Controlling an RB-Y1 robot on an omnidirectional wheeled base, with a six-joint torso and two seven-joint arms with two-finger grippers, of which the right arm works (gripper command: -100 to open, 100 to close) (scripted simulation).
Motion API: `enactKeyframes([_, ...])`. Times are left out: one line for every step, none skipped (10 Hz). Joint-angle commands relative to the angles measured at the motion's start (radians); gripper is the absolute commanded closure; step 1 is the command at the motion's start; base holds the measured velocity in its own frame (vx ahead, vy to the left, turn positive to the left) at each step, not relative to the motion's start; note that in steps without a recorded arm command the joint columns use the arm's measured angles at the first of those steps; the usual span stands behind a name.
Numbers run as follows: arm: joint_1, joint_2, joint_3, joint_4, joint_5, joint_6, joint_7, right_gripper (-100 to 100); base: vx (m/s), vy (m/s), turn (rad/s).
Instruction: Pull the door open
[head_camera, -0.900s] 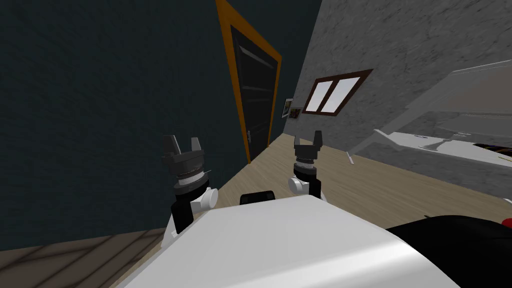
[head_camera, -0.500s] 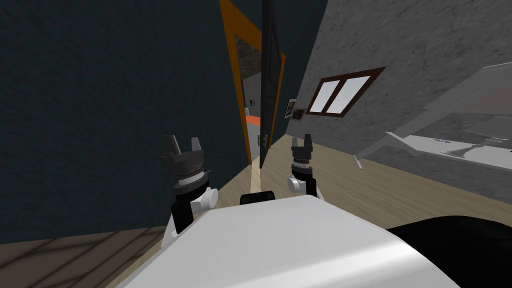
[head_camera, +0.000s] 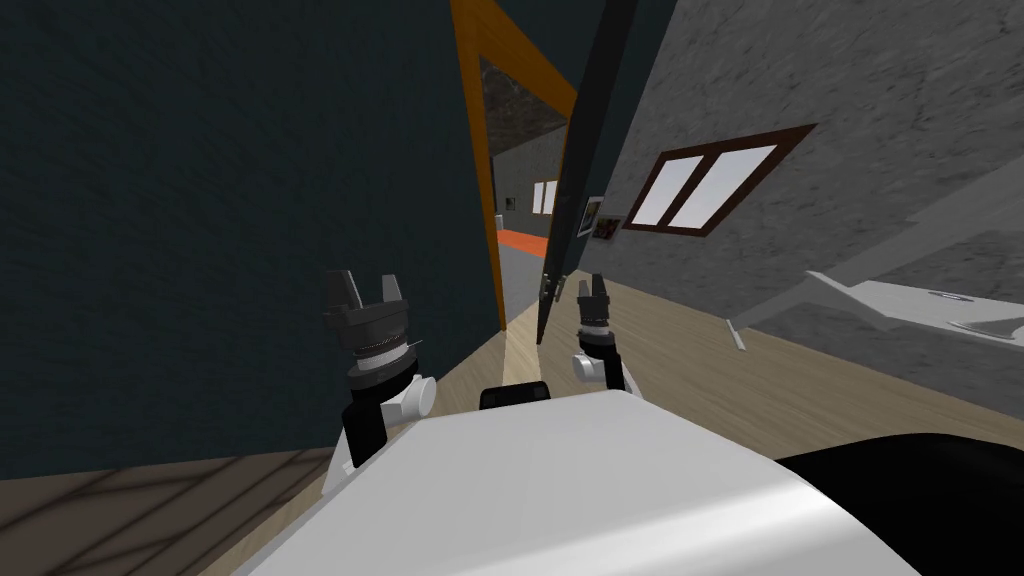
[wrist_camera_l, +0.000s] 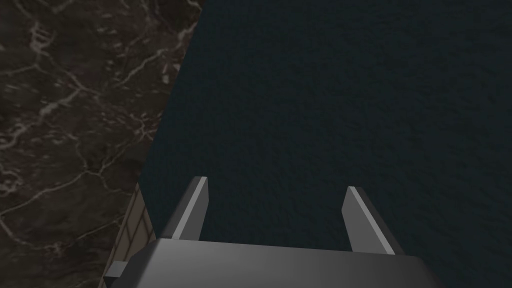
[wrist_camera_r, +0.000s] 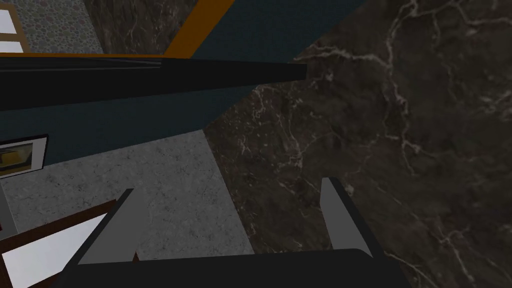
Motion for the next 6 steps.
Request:
enactKeyframes([-0.014,-0.007,-0.006,0.042,0.014,-0.005,0.034,-100,0.088,-0.036,0.106])
enactKeyframes([-0.024,-0.011,-0.01,0.07,0.024,-0.009,0.054,-100,0.091,-0.02,0.1])
enactKeyframes([-0.034,-0.016,-0.015,0.099,0.034,-0.013,0.076,-100,0.086,-0.026,0.095])
enactKeyframes([-0.044,-0.02,-0.019,0.131,0.044,-0.017,0.098,-100,0.093,-0.019,0.119])
enactKeyframes([-0.054,-0.024,-0.024,0.162,0.054,-0.021,0.121,-100,0.086,-0.029,0.125])
enactKeyframes([-0.065,-0.028,-0.029,0.191,0.065,-0.025,0.145,-100,0.082,-0.03,0.132])
